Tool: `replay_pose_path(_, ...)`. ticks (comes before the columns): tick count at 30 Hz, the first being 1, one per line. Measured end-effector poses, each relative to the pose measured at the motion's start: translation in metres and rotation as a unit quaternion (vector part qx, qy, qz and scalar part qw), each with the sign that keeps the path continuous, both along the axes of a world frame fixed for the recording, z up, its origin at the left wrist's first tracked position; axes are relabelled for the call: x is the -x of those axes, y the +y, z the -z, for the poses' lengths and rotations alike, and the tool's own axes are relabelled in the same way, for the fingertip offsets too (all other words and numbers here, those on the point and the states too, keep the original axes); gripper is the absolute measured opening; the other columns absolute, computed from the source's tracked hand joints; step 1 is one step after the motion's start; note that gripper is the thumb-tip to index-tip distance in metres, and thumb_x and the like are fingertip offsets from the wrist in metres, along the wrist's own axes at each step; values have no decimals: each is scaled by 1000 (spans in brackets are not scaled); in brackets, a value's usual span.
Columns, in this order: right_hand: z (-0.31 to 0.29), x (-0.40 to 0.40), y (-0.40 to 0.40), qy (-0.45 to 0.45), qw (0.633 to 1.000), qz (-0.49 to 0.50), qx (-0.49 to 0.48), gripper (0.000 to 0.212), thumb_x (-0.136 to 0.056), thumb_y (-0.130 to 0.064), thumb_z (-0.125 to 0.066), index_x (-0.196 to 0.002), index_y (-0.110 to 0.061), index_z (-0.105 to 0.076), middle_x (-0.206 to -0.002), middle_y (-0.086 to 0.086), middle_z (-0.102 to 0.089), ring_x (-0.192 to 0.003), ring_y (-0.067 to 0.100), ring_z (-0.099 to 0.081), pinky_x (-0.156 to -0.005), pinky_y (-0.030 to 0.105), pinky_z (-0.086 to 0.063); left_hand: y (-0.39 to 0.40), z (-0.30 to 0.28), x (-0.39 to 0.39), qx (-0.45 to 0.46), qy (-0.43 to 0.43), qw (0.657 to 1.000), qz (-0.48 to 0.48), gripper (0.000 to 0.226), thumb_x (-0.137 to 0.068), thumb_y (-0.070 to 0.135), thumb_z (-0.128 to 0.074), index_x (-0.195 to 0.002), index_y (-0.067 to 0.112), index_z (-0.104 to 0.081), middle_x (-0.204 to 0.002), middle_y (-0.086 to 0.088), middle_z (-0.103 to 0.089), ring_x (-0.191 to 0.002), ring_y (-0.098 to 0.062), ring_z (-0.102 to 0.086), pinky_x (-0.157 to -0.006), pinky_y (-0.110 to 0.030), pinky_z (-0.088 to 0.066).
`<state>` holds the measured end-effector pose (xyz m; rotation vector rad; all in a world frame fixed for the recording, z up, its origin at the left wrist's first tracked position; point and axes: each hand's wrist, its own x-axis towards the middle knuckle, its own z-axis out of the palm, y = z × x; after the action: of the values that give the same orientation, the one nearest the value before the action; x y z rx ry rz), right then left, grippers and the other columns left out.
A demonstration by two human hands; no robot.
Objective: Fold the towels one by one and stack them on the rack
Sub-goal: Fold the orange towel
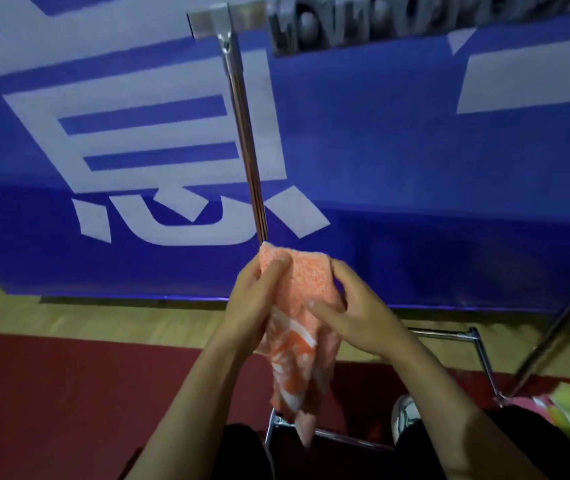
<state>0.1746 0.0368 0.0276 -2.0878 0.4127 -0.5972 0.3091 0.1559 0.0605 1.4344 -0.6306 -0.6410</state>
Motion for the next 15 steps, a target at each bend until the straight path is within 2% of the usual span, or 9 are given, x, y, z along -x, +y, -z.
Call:
replay_pose_path(1, 1, -3, 1, 20, 999, -18, -34, 59, -86, -58, -66, -134, -27, -52, -133, -13, -60, -120, 2, -60, -104, 36, -51, 1, 7, -5, 3, 18, 1000, 1, 27, -104, 30, -59, -115, 10, -73, -110, -15, -78, -107, -33, -75, -100, -60, -56)
replay_pose_path(3, -2, -10, 1, 35, 994, -45, -93, 39, -95, -62, -57, -118, -31, -50, -111, -17, -66, -93, 3, -67, -88, 39, -56, 2, 15, -16, 25, 68, 997, 18, 41, -99, 37, -63, -119, 3, -71, -116, -21, -75, -112, -38, -72, -104, -61, -52)
replay_pose_path(6, -4, -18, -11, 49, 980, -35, -192, 41, -96, -71, -42, -122, -41, -45, -110, -12, -66, -74, 11, -66, -79, 42, -58, 3, 20, -29, 43, 163, 985, 38, 53, -85, 44, -73, -112, -1, -70, -106, -27, -71, -101, -40, -69, -99, -58, -56)
replay_pose_path(8, 4, -22, -18, 88, 976, -69, -189, 39, -99, -58, -54, -135, -51, -39, -121, -6, -63, -83, 24, -74, -87, 50, -61, 2, 16, -35, 49, 209, 974, 73, 39, -86, 36, -68, -96, 0, -75, -91, -22, -74, -85, -32, -73, -77, -41, -63)
replay_pose_path(9, 8, -24, -23, 123, 979, -90, -132, 52, -98, -46, -63, -140, -53, -35, -128, -7, -57, -95, 21, -73, -94, 49, -58, 0, 12, -37, 49, 229, 968, 91, 36, -85, 34, -65, -90, 0, -77, -87, -20, -74, -79, -28, -73, -71, -37, -63)
replay_pose_path(11, 12, -35, -34, 180, 976, -124, -19, 68, -89, -28, -77, -144, -44, -40, -144, -9, -36, -119, 10, -62, -108, 41, -50, -4, 6, -40, 40, 253, 960, 112, 37, -86, 31, -62, -94, -3, -73, -89, -20, -72, -79, -27, -73, -73, -37, -63)
replay_pose_path(12, 13, -42, -40, 189, 972, -138, 1, 64, -85, -25, -81, -140, -36, -49, -150, -12, -29, -126, 8, -57, -111, 40, -47, -5, 6, -43, 40, 257, 959, 112, 37, -87, 30, -61, -98, -4, -70, -90, -20, -71, -80, -27, -72, -75, -36, -62)
replay_pose_path(13, 10, -47, -45, 187, 971, -151, 6, 56, -83, -25, -83, -134, -31, -59, -153, -14, -32, -130, 7, -55, -113, 39, -45, -6, 6, -45, 44, 258, 959, 110, 36, -88, 29, -61, -100, -5, -68, -90, -20, -72, -81, -27, -72, -76, -36, -62)
replay_pose_path(15, 9, -55, -59, 182, 969, -165, -18, 41, -84, -22, -81, -123, -28, -69, -138, -16, -60, -122, 4, -62, -110, 37, -48, -8, 8, -52, 49, 251, 962, 98, 35, -90, 28, -64, -103, -4, -66, -93, -20, -71, -84, -27, -70, -81, -37, -60)
